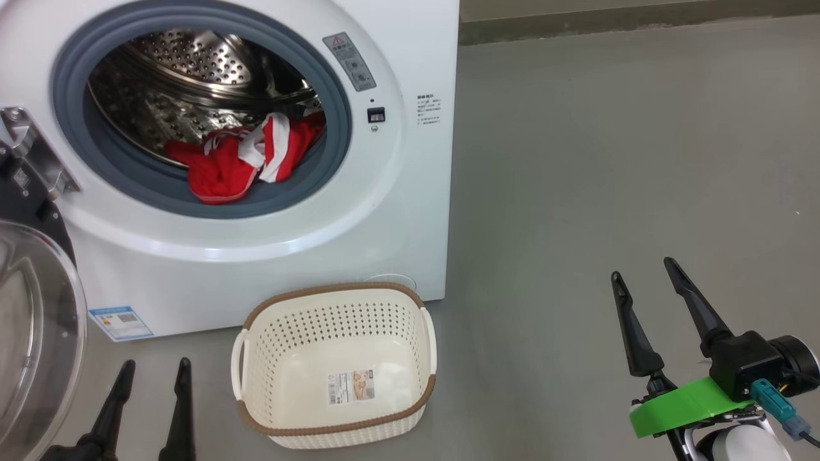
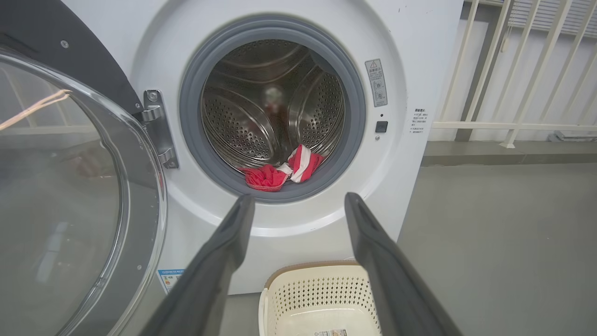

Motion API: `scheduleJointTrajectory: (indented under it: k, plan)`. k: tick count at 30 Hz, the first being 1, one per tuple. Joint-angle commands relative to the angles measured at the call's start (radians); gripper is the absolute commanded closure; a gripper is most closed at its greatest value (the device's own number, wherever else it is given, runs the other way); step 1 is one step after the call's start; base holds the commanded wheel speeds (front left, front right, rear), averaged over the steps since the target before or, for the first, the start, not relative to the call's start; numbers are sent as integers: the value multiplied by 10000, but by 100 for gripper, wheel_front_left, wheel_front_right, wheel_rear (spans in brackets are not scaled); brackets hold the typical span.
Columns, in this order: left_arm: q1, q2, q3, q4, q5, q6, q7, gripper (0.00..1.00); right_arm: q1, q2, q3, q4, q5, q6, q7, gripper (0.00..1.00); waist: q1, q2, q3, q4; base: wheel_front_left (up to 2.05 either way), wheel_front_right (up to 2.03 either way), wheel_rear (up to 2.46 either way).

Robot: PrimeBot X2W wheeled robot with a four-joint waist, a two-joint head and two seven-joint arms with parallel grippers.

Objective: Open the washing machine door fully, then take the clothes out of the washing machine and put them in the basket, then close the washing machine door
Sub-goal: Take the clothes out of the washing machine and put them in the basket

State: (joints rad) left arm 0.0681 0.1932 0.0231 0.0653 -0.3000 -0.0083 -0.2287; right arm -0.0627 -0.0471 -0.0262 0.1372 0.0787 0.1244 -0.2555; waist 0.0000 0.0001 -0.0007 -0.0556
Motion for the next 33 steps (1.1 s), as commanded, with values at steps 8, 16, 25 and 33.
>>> scheduleJointTrajectory:
  k: [8,16,25,33]
  plan:
    - [-322,243,319,-387,79,189,31,0,-189,-31,287,-172,1,63,-63,0,0,-1,26,42,169,-169,0]
    - [-337,59,362,-566,-151,227,-56,0,-212,-31,302,-54,24,63,-63,0,0,-1,32,84,169,-169,0]
    - [-332,48,200,-514,-133,302,37,0,-140,-31,388,58,11,63,-63,0,0,-1,-24,162,62,-62,0]
    - [-517,51,252,-667,-190,412,-26,0,-237,-31,394,-73,24,63,-63,0,0,-1,285,249,0,0,0]
